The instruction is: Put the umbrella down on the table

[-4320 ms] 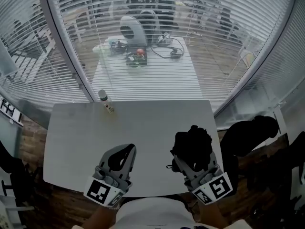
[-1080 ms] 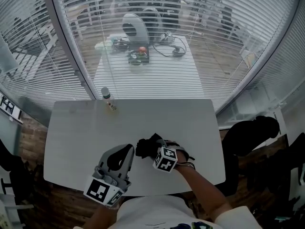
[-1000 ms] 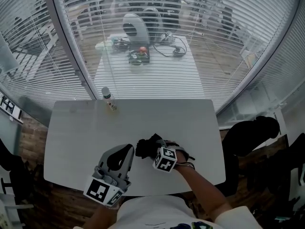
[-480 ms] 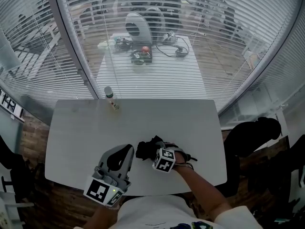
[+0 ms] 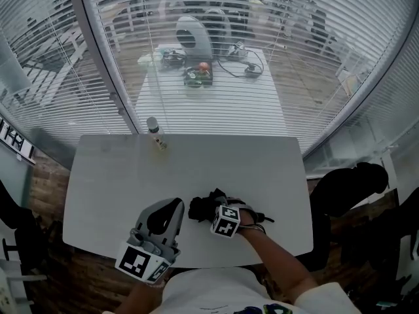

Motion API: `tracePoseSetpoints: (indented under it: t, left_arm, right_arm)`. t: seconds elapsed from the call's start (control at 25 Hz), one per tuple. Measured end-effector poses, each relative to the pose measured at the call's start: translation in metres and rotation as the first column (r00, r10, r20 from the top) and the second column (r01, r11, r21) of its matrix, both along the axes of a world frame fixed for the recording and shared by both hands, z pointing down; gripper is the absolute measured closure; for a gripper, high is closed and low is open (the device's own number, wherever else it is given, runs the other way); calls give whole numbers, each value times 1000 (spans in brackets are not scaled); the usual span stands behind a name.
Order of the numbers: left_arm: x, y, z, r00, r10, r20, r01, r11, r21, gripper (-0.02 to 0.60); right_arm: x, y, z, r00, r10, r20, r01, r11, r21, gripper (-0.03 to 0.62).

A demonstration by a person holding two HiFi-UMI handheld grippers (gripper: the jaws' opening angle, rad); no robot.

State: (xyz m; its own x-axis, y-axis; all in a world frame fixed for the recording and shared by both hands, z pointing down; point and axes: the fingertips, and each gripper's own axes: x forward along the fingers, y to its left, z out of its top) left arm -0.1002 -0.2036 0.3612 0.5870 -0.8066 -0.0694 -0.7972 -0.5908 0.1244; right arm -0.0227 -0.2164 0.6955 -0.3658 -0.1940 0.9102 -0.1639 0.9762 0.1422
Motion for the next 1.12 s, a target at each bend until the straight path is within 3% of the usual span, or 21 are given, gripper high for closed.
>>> tracePoseSetpoints:
  t: [0.68, 0.92, 1.12]
  left_arm:
    - [-4, 4, 4, 1000, -19, -8, 19, 1000, -12, 569]
    - [-2, 4, 3, 1000, -15, -12, 15, 1000, -12, 569]
    - [3, 4, 3, 1000, -1, -12, 1, 1000, -13, 569]
  right_arm:
    - [-4, 7, 12, 999, -24, -25, 24, 1000, -11, 324]
    - [1, -2, 7, 1000, 26, -3, -26, 999, 36, 261]
    - [5, -2, -10, 999, 34, 28, -35, 998, 44, 250]
